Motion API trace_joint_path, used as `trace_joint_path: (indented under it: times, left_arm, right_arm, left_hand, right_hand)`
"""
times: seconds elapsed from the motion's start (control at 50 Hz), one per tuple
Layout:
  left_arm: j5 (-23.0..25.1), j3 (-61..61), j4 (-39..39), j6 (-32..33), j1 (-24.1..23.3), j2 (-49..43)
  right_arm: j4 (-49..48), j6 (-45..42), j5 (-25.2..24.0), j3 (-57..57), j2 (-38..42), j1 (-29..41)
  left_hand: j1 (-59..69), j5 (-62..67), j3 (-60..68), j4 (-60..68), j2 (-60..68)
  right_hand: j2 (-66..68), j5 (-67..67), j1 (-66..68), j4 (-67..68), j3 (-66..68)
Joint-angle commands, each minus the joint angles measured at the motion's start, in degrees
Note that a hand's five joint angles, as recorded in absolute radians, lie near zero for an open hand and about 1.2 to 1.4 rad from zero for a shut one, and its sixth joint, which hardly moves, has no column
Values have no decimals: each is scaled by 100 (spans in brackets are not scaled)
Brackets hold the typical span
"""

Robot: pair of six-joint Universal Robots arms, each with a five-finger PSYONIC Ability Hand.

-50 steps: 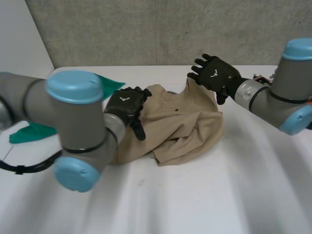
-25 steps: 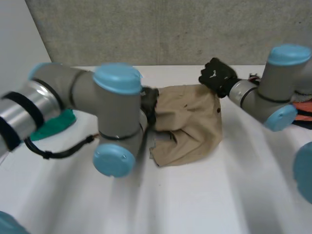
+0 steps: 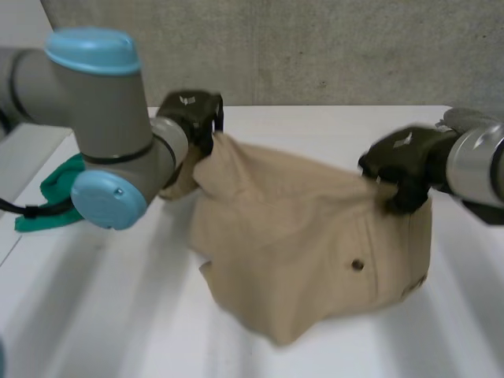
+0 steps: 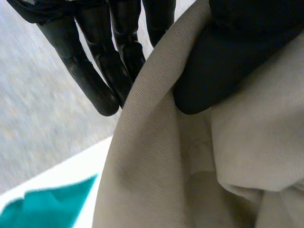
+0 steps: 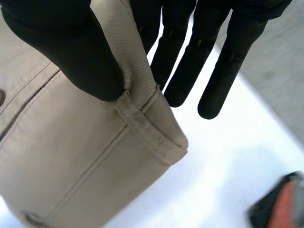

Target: Fold the laundry.

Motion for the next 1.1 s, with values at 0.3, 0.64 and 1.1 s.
trace_joint_path:
  times: [0.3,0.64,1.1]
  left_arm:
    - [-277,2505,416,1438,200,-2190]
    - [-154,1858,521,991,437,-1033]
    - [1349,-5368,899,1281,-28,2793]
  right_arm:
    - [-5297,962,1193,515,1953,711]
    - [-5161,1145,1195,585,1287,528]
    - [-2846,-1368,-1987,2738,415,-1460]
  left_hand:
    - [807,713,665,669,655]
    - [-5589,-5684,-5732,-5728,-5741]
    - [-2910,-3005,-3052,-3049,-3062]
  right_hand:
    - [1274,1264,1550,1169,1204]
    - [-5726,-5736,-5450,-5831,-5796]
    - [-3641,-3651,-3364,-3746,-3711]
